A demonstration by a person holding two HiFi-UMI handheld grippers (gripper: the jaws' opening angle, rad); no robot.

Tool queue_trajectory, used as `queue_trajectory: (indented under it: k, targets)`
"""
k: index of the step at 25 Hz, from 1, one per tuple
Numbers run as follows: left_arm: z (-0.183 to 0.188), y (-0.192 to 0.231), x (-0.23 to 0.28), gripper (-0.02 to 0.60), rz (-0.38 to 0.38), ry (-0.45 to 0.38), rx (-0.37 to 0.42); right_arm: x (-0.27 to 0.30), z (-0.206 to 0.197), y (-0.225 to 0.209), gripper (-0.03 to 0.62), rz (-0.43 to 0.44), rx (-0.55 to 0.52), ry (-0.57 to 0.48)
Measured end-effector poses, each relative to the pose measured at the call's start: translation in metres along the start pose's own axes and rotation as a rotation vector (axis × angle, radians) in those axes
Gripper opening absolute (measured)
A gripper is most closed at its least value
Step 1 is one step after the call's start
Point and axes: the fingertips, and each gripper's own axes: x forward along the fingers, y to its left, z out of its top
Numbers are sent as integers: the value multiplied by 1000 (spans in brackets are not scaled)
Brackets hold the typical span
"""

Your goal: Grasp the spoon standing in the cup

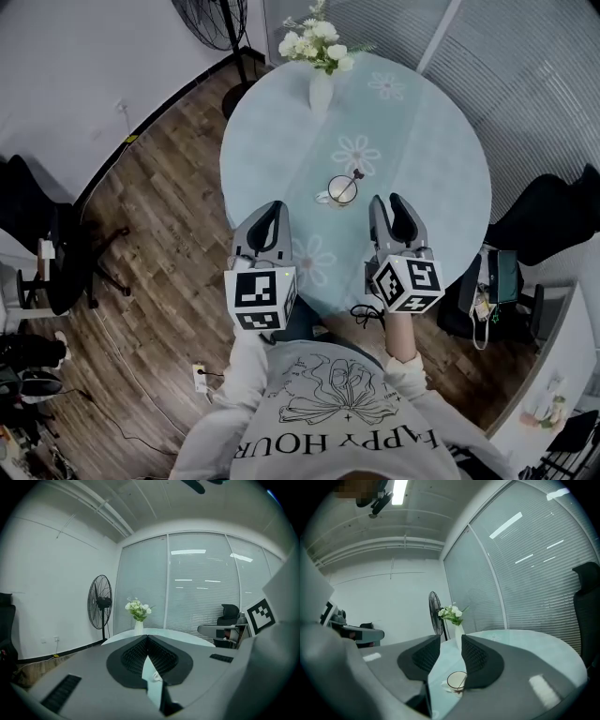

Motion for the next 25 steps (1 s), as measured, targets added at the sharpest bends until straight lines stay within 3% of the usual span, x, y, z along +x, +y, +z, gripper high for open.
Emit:
queue_trajectory:
  k: [25]
  targets:
    - [-48,15,108,6,-108,181,-19,84,-64,-46,156,-84,64,166]
